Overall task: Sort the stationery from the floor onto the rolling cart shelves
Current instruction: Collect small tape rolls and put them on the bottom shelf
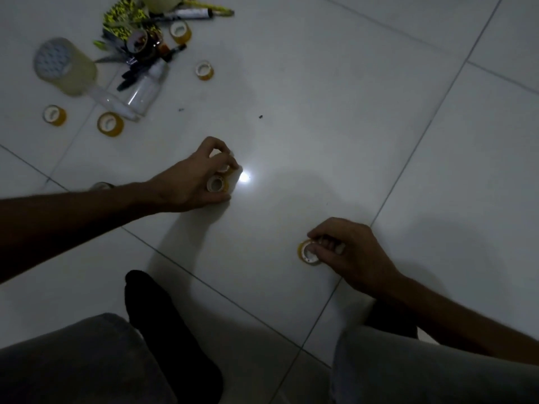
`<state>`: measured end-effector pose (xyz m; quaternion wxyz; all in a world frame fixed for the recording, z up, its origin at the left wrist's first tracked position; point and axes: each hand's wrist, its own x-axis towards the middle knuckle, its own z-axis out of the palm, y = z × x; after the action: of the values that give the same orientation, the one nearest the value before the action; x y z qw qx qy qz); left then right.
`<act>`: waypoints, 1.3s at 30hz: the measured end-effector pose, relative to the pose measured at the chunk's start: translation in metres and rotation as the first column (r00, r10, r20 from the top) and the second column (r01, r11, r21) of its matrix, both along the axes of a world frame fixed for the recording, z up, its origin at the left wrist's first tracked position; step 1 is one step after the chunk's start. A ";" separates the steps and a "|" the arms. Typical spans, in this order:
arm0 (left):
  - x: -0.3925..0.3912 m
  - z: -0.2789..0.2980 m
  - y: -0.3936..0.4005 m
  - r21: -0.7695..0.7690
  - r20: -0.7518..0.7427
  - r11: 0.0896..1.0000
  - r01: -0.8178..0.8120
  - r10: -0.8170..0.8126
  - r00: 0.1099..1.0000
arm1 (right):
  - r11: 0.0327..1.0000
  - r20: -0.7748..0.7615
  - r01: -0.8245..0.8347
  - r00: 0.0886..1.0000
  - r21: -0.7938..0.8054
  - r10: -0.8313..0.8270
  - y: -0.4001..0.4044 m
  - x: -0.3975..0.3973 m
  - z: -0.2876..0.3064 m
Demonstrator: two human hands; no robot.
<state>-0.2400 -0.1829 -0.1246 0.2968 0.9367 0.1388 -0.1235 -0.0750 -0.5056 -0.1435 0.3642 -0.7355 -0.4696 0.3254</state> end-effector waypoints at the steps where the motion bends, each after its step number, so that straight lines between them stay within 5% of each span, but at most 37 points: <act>1: 0.002 0.000 0.000 -0.006 -0.015 0.999 -0.033 0.032 0.999 | 1.000 0.000 0.021 1.000 0.012 -0.021 0.005 0.003 0.000; 7: 0.009 0.000 0.004 -0.052 -0.140 0.977 -0.205 0.196 0.971 | 0.992 -0.031 0.102 0.994 0.076 -0.100 0.031 0.023 -0.003; 16: 0.036 0.011 -0.006 -0.211 -0.047 0.901 -0.380 0.379 0.924 | 0.970 -0.123 0.210 0.973 0.123 -0.195 0.059 0.051 0.006; 31: 0.242 0.089 0.012 -0.227 0.355 0.950 -0.214 0.285 0.890 | 0.797 -0.096 0.511 0.855 0.321 -0.510 0.138 0.214 0.087; 39: 0.353 0.091 0.038 -0.163 0.433 0.973 -0.161 0.217 0.875 | 0.675 -0.077 0.679 0.719 0.289 -0.690 0.169 0.322 0.109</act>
<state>0.1132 -0.1451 -0.0341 0.3882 0.9018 0.1498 0.1167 0.2468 -0.3370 -0.0345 0.5565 -0.8001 -0.2103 0.0767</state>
